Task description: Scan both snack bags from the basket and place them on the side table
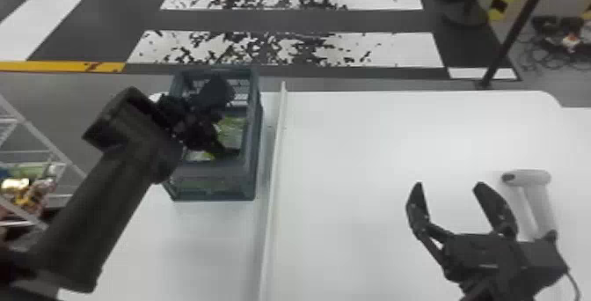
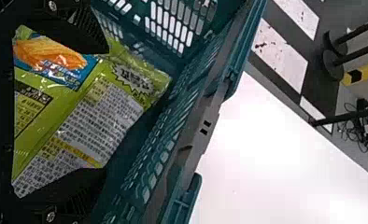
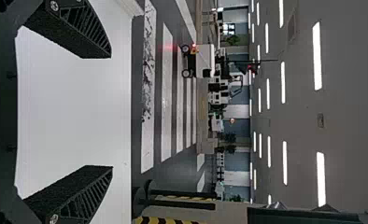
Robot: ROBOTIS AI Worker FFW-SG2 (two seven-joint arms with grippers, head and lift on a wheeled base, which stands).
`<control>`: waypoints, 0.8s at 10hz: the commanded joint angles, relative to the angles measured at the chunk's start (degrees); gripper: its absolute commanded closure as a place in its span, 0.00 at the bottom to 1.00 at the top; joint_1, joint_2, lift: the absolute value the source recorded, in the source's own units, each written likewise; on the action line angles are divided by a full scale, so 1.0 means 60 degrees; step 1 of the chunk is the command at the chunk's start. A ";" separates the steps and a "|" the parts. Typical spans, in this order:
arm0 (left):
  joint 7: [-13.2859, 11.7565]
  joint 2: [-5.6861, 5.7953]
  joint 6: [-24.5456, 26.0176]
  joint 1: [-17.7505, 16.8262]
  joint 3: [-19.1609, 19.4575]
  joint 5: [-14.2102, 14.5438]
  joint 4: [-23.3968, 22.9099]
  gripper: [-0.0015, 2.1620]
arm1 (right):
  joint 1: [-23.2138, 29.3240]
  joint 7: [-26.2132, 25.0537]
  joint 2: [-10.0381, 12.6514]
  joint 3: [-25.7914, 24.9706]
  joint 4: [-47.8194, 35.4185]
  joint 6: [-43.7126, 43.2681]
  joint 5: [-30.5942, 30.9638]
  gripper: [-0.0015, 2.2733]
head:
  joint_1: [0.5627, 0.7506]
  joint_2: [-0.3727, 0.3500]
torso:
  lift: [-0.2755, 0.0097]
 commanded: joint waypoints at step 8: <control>0.0654 -0.0094 -0.0252 0.0137 0.1093 0.1074 0.0436 0.99 | 0.0249 0.0015 0.0009 0.0001 0.0069 -0.0176 -0.0054 0.03 | 0.70 0.63 | 0.70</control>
